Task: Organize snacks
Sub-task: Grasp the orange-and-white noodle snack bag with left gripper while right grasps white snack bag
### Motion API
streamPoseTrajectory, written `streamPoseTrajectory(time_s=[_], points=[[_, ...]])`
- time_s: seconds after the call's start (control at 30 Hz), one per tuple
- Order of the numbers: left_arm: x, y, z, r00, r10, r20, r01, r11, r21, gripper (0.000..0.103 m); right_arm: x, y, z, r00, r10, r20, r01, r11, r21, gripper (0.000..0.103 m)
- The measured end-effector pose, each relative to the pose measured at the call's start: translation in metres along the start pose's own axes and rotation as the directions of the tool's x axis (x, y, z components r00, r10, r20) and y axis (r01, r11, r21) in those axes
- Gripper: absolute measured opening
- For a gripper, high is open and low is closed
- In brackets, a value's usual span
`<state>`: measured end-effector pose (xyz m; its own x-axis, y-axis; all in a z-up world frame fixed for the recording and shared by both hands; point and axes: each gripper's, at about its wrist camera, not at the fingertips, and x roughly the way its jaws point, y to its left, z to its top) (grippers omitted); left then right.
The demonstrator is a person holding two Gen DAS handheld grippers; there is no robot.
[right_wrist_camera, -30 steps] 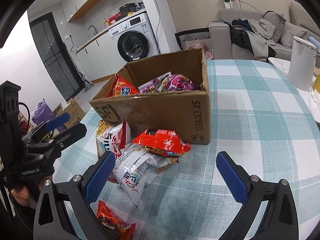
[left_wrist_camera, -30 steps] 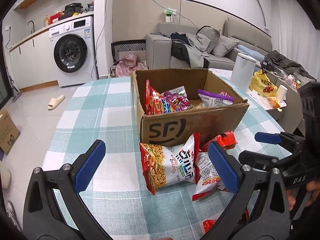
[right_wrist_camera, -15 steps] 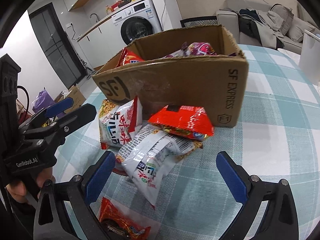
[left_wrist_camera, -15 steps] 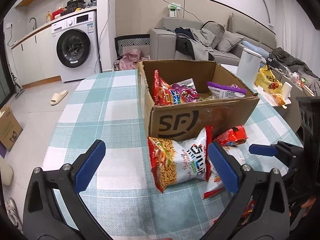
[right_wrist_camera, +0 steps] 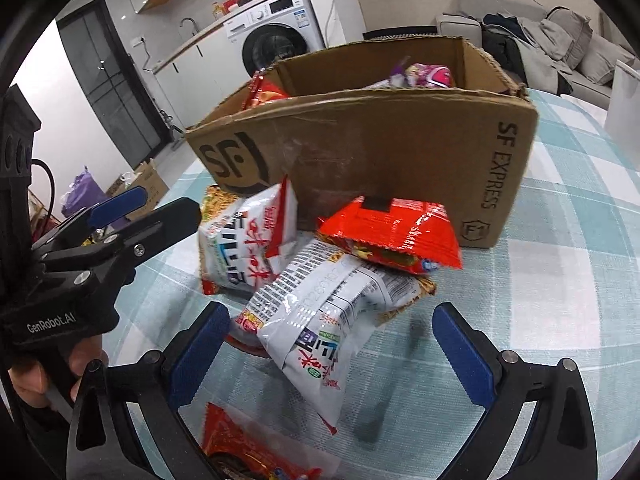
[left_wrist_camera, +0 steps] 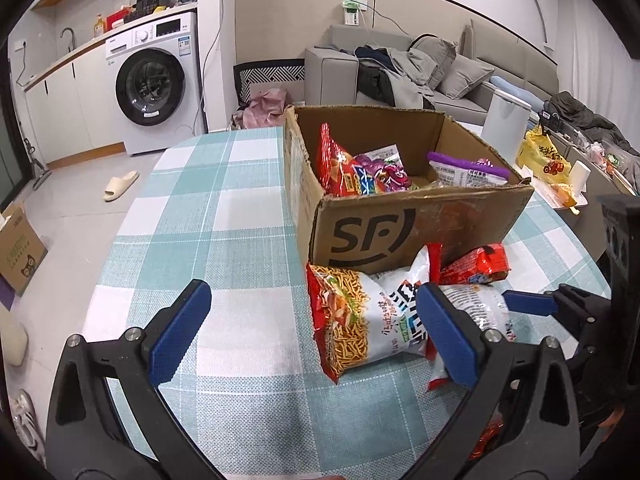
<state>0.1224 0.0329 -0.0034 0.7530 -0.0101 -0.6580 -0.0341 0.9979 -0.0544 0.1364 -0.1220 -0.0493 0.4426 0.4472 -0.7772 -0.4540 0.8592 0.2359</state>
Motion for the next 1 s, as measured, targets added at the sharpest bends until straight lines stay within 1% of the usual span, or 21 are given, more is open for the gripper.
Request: streamPoseTrajectory(time_s=[0.2,0.37,0.5,0.57,0.77,0.83,1.0], points=[[0.013,0.000,-0.004,0.999,-0.023,-0.034,0.023,1.000,-0.012,0.102,-0.006,-0.007,0.003,0.999,-0.032,-0.018,0.032,0.999,-0.008,0.103],[0.025,-0.001,-0.008,0.995,-0.070,-0.078,0.067,0.997,-0.041,0.102,-0.005,-0.009,0.002,0.999,-0.012,-0.036,0.011,1.000,-0.006,0.103],[0.032,-0.004,-0.011,0.993,-0.079,-0.092,0.076,0.996,-0.037,0.102,-0.009,-0.009,0.002,1.000,0.010,0.001,-0.010,1.000,0.001,0.102],[0.037,-0.005,-0.012,0.991,-0.085,-0.100,0.081,0.996,-0.039,0.102,-0.012,-0.013,-0.001,1.000,0.025,0.003,-0.025,1.000,0.006,0.102],[0.047,-0.003,-0.015,0.987,-0.105,-0.118,0.099,0.994,-0.054,0.102,-0.002,-0.016,-0.001,1.000,0.026,-0.007,-0.026,1.000,0.006,0.101],[0.051,-0.005,-0.016,0.987,-0.105,-0.123,0.100,0.994,-0.048,0.102,0.000,-0.015,-0.001,1.000,0.028,-0.015,-0.028,1.000,0.007,0.094],[0.058,-0.006,-0.017,0.984,-0.116,-0.133,0.111,0.993,-0.048,0.102,0.000,-0.017,0.001,0.998,0.055,-0.018,-0.055,0.998,0.021,0.090]])
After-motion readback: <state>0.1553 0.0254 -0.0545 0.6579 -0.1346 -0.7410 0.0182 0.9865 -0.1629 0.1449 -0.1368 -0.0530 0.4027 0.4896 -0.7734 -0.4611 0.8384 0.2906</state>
